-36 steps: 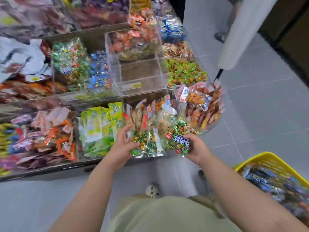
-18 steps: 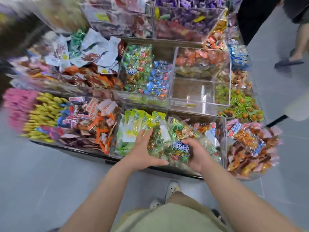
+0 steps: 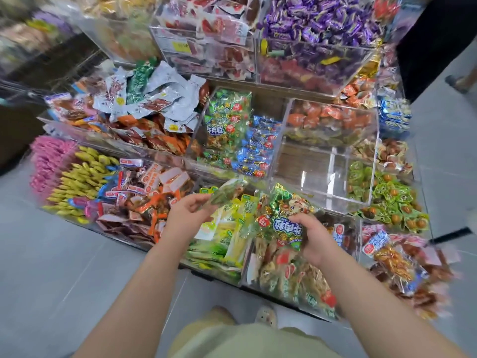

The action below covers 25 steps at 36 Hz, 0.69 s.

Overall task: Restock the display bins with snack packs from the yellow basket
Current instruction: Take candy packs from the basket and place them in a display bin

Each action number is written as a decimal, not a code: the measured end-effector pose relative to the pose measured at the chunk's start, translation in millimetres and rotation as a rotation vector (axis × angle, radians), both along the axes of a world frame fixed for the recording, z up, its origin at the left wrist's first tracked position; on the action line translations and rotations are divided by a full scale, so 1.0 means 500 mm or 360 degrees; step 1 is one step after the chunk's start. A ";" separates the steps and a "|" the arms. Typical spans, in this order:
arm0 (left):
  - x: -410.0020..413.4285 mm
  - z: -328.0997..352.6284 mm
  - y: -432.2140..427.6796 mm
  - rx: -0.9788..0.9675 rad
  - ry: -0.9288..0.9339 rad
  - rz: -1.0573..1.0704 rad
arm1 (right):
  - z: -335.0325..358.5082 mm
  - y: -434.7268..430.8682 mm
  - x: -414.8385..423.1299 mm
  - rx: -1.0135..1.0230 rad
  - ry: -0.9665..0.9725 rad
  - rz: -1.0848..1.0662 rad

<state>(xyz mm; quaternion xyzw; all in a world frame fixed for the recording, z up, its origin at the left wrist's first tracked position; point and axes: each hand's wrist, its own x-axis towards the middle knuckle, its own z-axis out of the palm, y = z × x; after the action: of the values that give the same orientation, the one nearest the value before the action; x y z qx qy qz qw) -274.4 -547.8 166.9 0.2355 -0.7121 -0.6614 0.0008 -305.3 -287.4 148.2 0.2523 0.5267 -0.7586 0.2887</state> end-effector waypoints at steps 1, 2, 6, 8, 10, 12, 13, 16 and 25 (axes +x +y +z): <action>-0.007 0.002 -0.008 0.0023 -0.0034 -0.0007 | 0.001 -0.001 -0.004 0.0006 -0.0004 -0.0008; -0.013 0.006 -0.016 0.0051 -0.0070 -0.0022 | 0.002 -0.003 -0.008 0.0016 -0.0009 -0.0019; -0.036 0.031 -0.045 0.0265 -0.0191 -0.0152 | 0.003 -0.013 -0.019 0.0002 -0.0020 -0.0088; -0.050 0.039 -0.064 0.0118 -0.0230 -0.0198 | 0.005 -0.023 -0.025 0.0002 -0.0012 -0.0127; -0.070 0.038 -0.087 -0.0060 -0.0230 -0.0162 | 0.007 -0.036 -0.034 -0.0003 0.0000 -0.0188; -0.093 0.041 -0.105 -0.0015 -0.0239 -0.0070 | 0.010 -0.052 -0.044 -0.0033 0.0007 -0.0254; -0.105 0.046 -0.111 0.0111 -0.0236 -0.0029 | 0.011 -0.061 -0.049 -0.0046 0.0012 -0.0274; -0.146 0.054 -0.126 0.0550 -0.0252 0.0045 | 0.013 -0.091 -0.066 -0.0038 0.0038 -0.0308; -0.332 0.092 -0.174 -0.0737 0.0133 -0.0681 | 0.007 -0.158 -0.108 -0.0036 0.0077 -0.0554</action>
<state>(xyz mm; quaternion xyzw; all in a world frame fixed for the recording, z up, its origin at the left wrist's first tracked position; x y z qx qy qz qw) -440.3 -634.9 213.0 0.0465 -0.8764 -0.4761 -0.0556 -359.4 -366.4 151.7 0.3182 0.4733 -0.8088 0.1432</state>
